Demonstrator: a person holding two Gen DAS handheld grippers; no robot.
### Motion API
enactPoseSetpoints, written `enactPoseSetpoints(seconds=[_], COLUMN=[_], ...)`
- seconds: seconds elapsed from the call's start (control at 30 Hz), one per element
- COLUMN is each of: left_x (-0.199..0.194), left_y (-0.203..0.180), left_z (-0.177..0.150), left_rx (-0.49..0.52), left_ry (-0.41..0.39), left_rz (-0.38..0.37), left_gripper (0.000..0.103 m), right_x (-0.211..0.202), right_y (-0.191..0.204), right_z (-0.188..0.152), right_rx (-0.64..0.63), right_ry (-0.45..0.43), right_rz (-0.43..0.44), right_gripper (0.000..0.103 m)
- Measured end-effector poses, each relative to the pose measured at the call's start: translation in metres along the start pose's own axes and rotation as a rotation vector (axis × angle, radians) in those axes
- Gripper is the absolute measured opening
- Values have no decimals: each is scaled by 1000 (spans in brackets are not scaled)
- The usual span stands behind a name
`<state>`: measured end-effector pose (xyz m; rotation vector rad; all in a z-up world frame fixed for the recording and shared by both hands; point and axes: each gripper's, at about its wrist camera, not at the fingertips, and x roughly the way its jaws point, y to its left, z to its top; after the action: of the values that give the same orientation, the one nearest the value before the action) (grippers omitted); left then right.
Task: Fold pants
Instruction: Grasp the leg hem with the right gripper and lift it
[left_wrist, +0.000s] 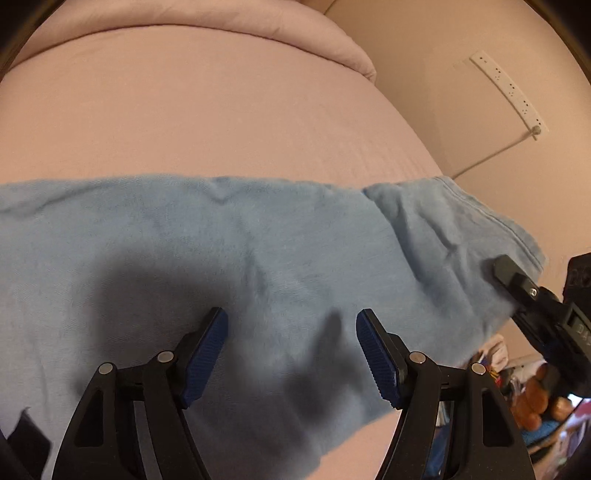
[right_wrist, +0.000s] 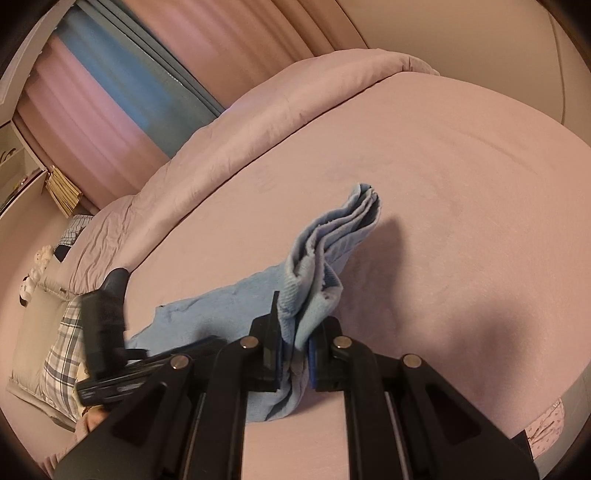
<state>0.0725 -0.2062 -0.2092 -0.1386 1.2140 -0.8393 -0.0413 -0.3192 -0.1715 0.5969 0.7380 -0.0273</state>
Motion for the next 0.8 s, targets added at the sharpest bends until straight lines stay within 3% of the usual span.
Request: enactPoseSetpoints(seconds=[0.1, 0.23, 0.4, 0.47, 0.6, 0.8], left_x=[-4, -15, 8, 12, -4, -30], left_y=[-7, -6, 8, 9, 2, -5], left_z=[8, 31, 45, 47, 33, -16], left_rx=[22, 14, -33, -29, 19, 30], left_ry=[-3, -85, 14, 11, 3, -7], left_rz=[10, 26, 20, 18, 33, -23], left_gripper=[72, 72, 72, 72, 72, 72], right_x=[-4, -7, -6, -6, -5, -7], right_y=[1, 4, 6, 8, 12, 20], right_z=[0, 1, 2, 2, 2, 1], right_rx=[-11, -29, -47, -54, -74, -88], right_ry=[3, 3, 6, 7, 8, 10], right_rz=[7, 15, 19, 22, 18, 31], right_gripper=[10, 10, 10, 10, 10, 10])
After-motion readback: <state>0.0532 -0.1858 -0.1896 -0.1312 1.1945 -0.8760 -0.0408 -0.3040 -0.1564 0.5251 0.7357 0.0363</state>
